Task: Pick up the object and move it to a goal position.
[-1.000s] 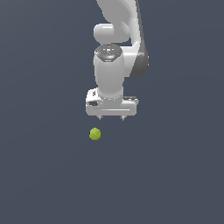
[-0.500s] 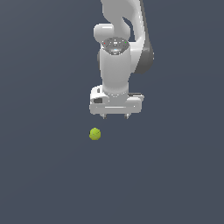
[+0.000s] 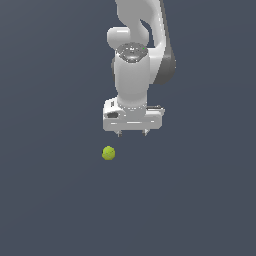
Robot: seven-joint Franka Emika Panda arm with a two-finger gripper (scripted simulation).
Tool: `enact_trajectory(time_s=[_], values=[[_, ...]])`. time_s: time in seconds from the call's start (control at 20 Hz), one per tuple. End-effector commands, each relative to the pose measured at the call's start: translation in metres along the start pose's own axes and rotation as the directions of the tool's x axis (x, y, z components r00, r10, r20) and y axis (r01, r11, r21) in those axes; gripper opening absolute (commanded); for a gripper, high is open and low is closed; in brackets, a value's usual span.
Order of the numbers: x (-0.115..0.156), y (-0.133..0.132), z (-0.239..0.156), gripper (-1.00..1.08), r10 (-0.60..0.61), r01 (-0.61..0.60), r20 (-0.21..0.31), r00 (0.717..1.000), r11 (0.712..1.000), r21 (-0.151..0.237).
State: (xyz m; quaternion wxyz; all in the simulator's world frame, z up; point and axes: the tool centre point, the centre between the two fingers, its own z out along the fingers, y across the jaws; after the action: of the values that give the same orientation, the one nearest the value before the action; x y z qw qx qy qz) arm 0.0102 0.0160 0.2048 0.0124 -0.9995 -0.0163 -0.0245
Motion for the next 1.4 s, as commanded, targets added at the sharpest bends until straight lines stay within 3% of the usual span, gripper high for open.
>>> enact_trajectory(time_s=[0.0,0.65,1.35], values=[[0.000,0.003,0.003,1.00,-0.015,0.015,0.002,1.000,1.000,-0.002],[-0.001,0.042,0.039,1.00,-0.205,0.205,0.022,0.978,0.979,-0.014],[-0.010,0.096,0.093,1.00,-0.473,0.474,0.050,0.880,0.881,-0.002]])
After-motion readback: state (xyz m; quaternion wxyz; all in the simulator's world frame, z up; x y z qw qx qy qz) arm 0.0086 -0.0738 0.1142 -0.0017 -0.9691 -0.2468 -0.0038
